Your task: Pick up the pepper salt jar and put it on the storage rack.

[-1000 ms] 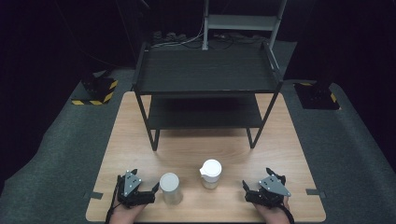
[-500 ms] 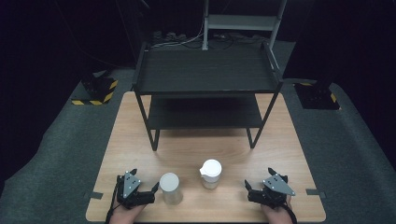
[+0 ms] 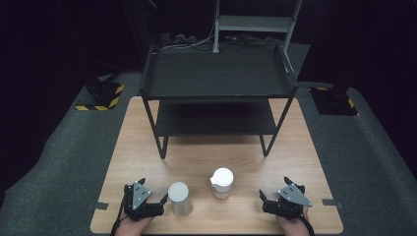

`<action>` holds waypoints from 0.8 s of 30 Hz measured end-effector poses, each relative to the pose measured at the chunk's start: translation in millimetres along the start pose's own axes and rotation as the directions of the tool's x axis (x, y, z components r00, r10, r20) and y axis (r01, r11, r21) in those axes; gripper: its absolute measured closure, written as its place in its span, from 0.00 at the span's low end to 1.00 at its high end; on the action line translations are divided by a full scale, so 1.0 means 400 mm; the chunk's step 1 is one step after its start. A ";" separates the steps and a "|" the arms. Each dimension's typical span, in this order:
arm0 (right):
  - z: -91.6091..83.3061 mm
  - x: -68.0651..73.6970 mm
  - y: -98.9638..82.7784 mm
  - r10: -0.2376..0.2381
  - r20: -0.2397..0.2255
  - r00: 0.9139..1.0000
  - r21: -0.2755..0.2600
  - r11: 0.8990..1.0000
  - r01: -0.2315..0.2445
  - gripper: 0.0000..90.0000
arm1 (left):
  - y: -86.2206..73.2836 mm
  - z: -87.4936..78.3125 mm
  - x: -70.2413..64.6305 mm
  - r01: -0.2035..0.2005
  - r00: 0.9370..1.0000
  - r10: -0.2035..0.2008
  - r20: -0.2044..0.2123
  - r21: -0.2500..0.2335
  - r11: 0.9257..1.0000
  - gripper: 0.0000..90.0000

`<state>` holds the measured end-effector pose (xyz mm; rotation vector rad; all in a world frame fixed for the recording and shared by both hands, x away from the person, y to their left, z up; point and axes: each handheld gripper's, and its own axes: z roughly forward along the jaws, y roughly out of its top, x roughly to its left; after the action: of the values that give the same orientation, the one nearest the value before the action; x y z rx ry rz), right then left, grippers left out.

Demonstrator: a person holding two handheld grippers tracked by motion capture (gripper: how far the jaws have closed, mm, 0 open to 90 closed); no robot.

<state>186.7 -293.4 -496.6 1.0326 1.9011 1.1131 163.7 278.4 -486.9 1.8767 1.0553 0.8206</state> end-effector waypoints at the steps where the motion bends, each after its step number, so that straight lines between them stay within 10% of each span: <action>1: 0.000 0.000 0.000 -0.002 0.000 1.000 0.001 1.000 0.002 0.00 | -0.002 -0.001 0.002 0.003 1.000 -0.003 0.000 -0.004 1.000 0.02; 24: 0.000 -0.003 0.000 0.005 -0.006 1.000 0.000 1.000 -0.005 0.00 | 0.009 -0.058 0.016 0.067 0.998 -0.066 0.004 -0.053 0.996 0.01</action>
<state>187.4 -294.6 -496.3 1.0356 1.9045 1.1194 148.6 290.8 -472.2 1.7879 1.0783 0.8002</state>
